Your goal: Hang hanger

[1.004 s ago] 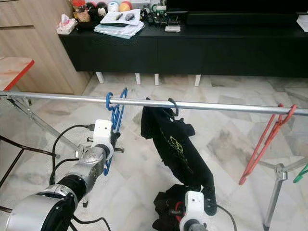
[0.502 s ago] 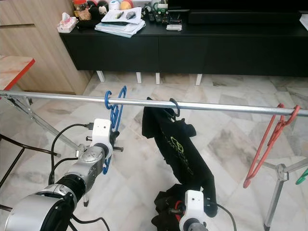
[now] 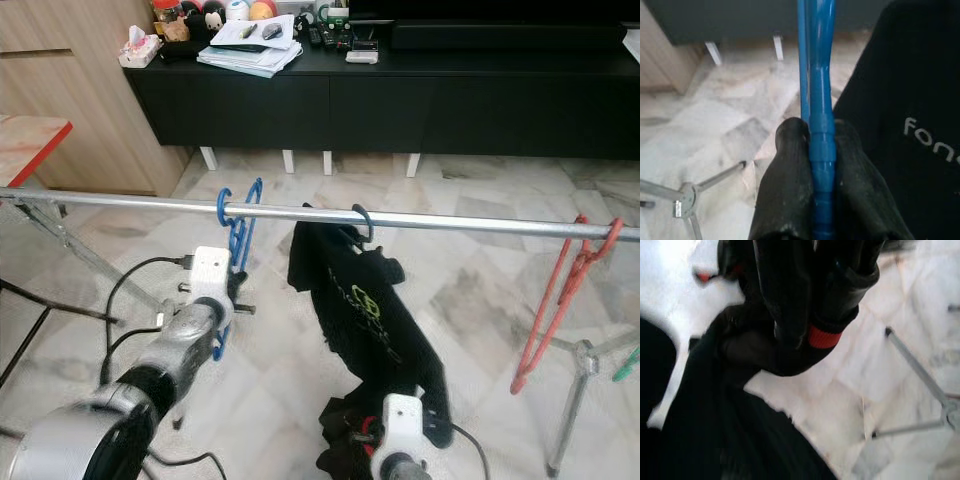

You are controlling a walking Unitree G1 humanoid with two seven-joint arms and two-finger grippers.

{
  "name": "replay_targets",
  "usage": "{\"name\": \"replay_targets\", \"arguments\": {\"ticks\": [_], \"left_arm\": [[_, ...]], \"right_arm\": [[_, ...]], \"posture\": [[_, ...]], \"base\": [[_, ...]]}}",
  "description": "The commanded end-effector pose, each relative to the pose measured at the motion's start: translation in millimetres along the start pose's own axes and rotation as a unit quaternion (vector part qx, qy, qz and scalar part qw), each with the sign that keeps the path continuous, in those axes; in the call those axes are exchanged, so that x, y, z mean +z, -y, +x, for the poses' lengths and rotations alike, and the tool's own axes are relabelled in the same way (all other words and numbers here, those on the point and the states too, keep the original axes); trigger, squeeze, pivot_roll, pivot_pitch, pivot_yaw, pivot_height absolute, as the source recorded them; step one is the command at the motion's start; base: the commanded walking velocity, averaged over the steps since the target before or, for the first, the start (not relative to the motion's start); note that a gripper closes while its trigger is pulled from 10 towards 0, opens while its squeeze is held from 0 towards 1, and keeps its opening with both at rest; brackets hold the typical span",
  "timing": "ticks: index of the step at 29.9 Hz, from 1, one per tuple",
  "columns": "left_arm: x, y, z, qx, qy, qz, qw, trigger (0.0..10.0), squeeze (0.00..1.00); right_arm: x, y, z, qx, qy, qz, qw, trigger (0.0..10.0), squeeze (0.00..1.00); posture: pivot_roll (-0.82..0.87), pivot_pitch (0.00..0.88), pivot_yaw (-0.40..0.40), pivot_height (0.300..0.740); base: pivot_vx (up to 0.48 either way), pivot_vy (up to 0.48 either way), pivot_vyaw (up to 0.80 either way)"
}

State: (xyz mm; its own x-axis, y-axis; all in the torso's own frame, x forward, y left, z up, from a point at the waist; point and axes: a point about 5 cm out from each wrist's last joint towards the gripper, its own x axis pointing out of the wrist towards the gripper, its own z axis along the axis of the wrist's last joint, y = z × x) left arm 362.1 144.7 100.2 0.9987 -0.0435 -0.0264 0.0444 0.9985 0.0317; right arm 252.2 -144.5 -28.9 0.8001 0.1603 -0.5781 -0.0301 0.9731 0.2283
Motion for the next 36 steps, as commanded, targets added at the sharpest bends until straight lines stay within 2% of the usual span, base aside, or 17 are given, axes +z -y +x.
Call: {"name": "replay_targets", "arguments": {"ticks": [1,9,10,11,12,14,19,21,23,27,28,30,31,36], "left_arm": [[6.5,-10.0,-0.7,0.006,0.027,0.016,0.999,0.0,0.0],[8.8,-12.1,-2.6,0.009,0.04,0.016,0.999,0.0,0.0],[4.8,-12.7,-6.0,0.002,0.037,0.025,0.999,1.5,0.0],[0.0,-13.9,-9.9,-0.004,0.032,0.036,0.999,7.1,0.0],[-11.0,-16.3,-18.4,-0.02,0.019,0.051,0.998,10.0,0.0],[-22.0,-22.3,-28.1,-0.026,0.01,0.064,0.998,10.0,0.0],[-41.7,-39.5,-51.2,-0.013,-0.012,0.063,0.998,10.0,0.0],[-44.3,-42.1,-54.9,-0.011,-0.015,0.065,0.998,10.0,0.0],[-54.4,-50.9,-70.7,-0.002,-0.031,0.063,0.998,10.0,0.0],[-59.6,-51.3,-79.4,-0.004,-0.044,0.054,0.998,10.0,0.0],[-62.3,-50.1,-81.7,-0.003,-0.049,0.043,0.998,10.0,0.0],[-63.6,-49.2,-82.1,-0.003,-0.053,0.036,0.998,10.0,0.0],[-64.8,-47.4,-82.8,-0.004,-0.057,0.036,0.998,10.0,0.0],[-64.7,-43.4,-83.4,-0.009,-0.063,0.032,0.997,10.0,0.0]], "right_arm": [[2.0,-1.6,0.7,0.005,0.009,0.005,1.0,0.0,0.0],[3.3,-1.6,1.4,0.005,0.011,0.005,1.0,0.0,0.0],[3.7,-1.8,1.8,0.005,0.011,0.005,1.0,0.0,0.0],[3.7,-1.9,2.0,0.005,0.012,0.005,1.0,0.0,0.0],[3.7,-1.9,2.2,0.005,0.011,0.004,1.0,0.0,0.0],[4.2,-1.9,2.7,0.005,0.011,0.002,1.0,0.0,0.0],[8.8,-1.0,3.4,0.004,0.017,-0.002,1.0,0.0,0.0],[10.0,-0.9,3.6,0.004,0.019,-0.003,1.0,0.0,0.0],[15.1,-0.6,5.2,0.003,0.027,-0.009,1.0,0.0,0.0],[23.4,-1.2,7.8,0.002,0.036,-0.016,0.999,0.0,0.0],[29.0,-1.4,8.8,0.002,0.043,-0.021,0.999,9.6,0.0],[32.8,-1.4,9.6,0.001,0.047,-0.025,0.999,9.6,0.0],[38.4,-1.7,10.3,0.002,0.056,-0.022,0.998,10.0,0.0],[49.3,0.9,11.7,-0.005,0.07,-0.019,0.997,10.0,0.0]], "posture": [[-0.04,0.139,0.048,0.74],[-0.05,0.126,0.05,0.74],[-0.05,0.116,0.052,0.74],[-0.05,0.114,0.053,0.74],[-0.04,0.106,0.053,0.74],[-0.04,0.096,0.053,0.74],[-0.03,0.074,0.05,0.74],[-0.03,0.074,0.05,0.74],[-0.02,0.046,0.044,0.74],[-0.02,0.023,0.047,0.74],[-0.03,0.019,0.047,0.74],[-0.03,0.013,0.047,0.74],[-0.03,0.006,0.048,0.74],[-0.03,0.0,0.049,0.74]], "base": [[0.0,0.0,0.0],[0.0,0.0,0.0],[0.0,0.0,0.0],[0.0,0.0,0.0],[0.0,0.0,0.0],[0.0,0.0,0.0],[0.0,0.0,0.0],[0.0,0.0,0.0],[0.0,0.0,0.0],[0.0,0.0,0.0],[0.0,0.0,0.0],[0.0,0.0,0.0],[0.0,0.0,0.0],[0.0,0.0,0.0]]}}
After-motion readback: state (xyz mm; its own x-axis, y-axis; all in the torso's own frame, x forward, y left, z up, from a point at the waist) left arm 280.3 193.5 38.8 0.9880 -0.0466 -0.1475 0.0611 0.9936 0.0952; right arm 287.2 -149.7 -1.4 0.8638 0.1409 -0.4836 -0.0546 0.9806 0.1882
